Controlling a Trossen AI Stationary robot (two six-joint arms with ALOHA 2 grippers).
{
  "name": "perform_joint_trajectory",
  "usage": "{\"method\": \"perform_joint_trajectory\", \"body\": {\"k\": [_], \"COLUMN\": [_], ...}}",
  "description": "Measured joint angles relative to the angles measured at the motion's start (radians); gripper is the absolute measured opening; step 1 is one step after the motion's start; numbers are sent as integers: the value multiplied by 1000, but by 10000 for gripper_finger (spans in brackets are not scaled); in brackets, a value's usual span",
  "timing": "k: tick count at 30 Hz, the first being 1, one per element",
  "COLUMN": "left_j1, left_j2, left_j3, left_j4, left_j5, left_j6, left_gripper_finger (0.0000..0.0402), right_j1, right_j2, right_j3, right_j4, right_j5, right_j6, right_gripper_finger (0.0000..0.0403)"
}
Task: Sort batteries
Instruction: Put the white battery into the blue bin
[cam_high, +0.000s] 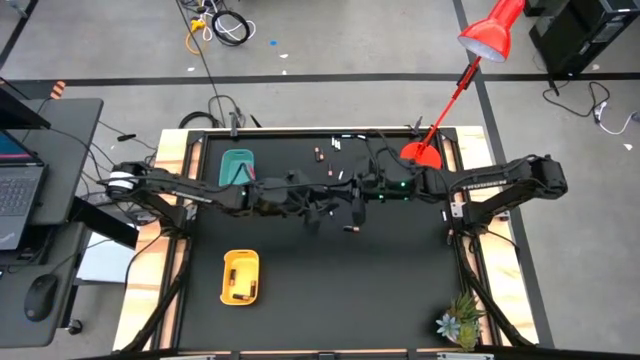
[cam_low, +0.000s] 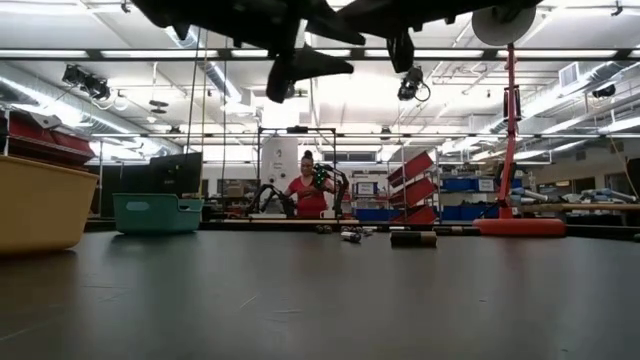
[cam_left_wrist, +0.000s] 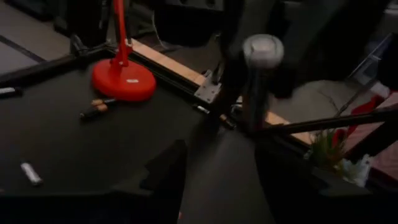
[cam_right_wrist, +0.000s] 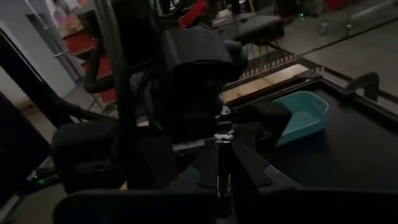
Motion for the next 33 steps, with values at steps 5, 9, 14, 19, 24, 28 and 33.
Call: {"method": "perform_joint_trajectory", "body": {"k": [5,9,14,19,24,28,33], "left_j1": [0,0,0,1,18,55,216], "left_j2": [3,3,4,3,-64,-209,-374], "left_j3": [21,21,20,20,21,23,5], "left_j4": [11,65,83,26,-163,-487,-958], "left_j5": [-25,-39,-26,-27,-46,-65,-66], "left_j6": [23,23,22,11,-34,-38,-23], "left_gripper_finger": [186,155,34,33,33,33,33], "right_j1": [22,36,44,41,42,36,32], "right_j2": [2,0,-1,-1,-19,-87,-176], "right_j3": [0,1,2,1,0,-1,0], "right_j4": [-16,-28,-40,-78,-148,-225,-266], "right_j5": [23,40,43,31,21,128,199], "right_j6": [0,0,1,86,114,128,131], "right_gripper_finger": [21,21,24,94,162,176,164]}}
